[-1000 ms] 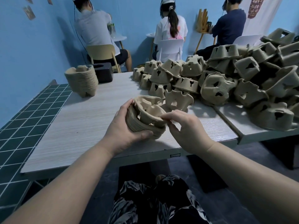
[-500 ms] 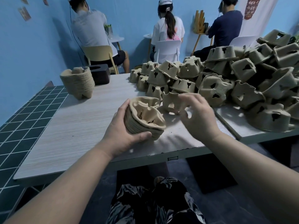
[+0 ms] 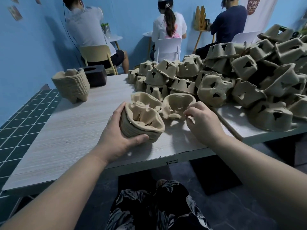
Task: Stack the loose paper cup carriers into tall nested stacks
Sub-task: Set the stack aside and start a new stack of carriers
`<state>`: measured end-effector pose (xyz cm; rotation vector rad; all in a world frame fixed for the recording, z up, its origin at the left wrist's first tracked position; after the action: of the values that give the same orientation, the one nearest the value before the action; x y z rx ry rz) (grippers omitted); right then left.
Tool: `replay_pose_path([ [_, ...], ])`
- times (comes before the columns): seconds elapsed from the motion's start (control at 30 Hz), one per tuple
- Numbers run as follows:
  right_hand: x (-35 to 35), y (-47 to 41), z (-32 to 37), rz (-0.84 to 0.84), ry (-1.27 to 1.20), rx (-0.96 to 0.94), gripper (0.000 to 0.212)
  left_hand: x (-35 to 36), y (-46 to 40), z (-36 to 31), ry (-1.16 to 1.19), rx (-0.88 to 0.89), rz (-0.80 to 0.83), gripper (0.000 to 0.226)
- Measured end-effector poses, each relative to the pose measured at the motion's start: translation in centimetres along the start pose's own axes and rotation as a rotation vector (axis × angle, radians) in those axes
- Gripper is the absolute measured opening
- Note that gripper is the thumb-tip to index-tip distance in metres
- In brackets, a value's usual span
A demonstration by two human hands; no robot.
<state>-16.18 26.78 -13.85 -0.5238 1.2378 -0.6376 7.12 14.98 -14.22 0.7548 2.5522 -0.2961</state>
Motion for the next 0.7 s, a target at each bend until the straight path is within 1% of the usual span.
replay_pose_path([
  [0.07, -0.4, 0.8, 0.5, -0.010, -0.008, -0.037, 0.021, 0.0, 0.0, 0.0, -0.006, 0.001, -0.003, 0.127],
  [0.13, -0.8, 1.2, 1.1, 0.004, -0.021, -0.089, 0.040, 0.1, 0.0, -0.1, -0.002, 0.005, -0.003, 0.125],
  [0.2, -1.3, 1.4, 1.3, -0.008, 0.040, -0.136, 0.053, 0.2, 0.0, -0.2, -0.006, 0.008, -0.006, 0.125],
  [0.27, -1.5, 1.2, 0.2, 0.036, 0.138, -0.084, 0.062, 0.2, 0.0, -0.2, -0.010, 0.005, -0.013, 0.127],
  [0.33, -1.2, 1.1, -1.3, 0.145, 0.155, 0.051, 0.065, 0.3, 0.0, -0.1, -0.004, 0.000, -0.018, 0.127],
  [0.4, -0.5, 0.9, -2.3, 0.207, 0.130, 0.137, 0.052, 0.3, 0.0, -0.2, -0.010, -0.001, -0.022, 0.128],
  [0.5, -0.1, 0.3, -2.0, 0.173, 0.122, 0.094, 0.021, 0.3, -0.1, -0.2, -0.013, 0.002, -0.026, 0.128],
  [0.6, 0.0, 0.0, -0.9, 0.083, 0.171, -0.035, 0.009, 0.3, -0.1, 0.0, -0.010, -0.002, -0.027, 0.128],
  [0.7, 0.2, 0.1, -0.7, 0.045, 0.209, -0.066, 0.004, 0.2, -0.1, 0.0, -0.004, 0.002, -0.023, 0.128],
])
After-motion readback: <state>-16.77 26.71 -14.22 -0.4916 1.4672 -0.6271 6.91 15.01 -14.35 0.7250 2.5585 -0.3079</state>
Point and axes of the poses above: each hand's wrist, its own y-axis away from the middle knuckle, its own x-axis out of the palm, z = x × y, the point moved 5 cm from there along -y, towards the middle knuckle, and after that the axes turned 10 degrees about -x, right-handed, at the moved point
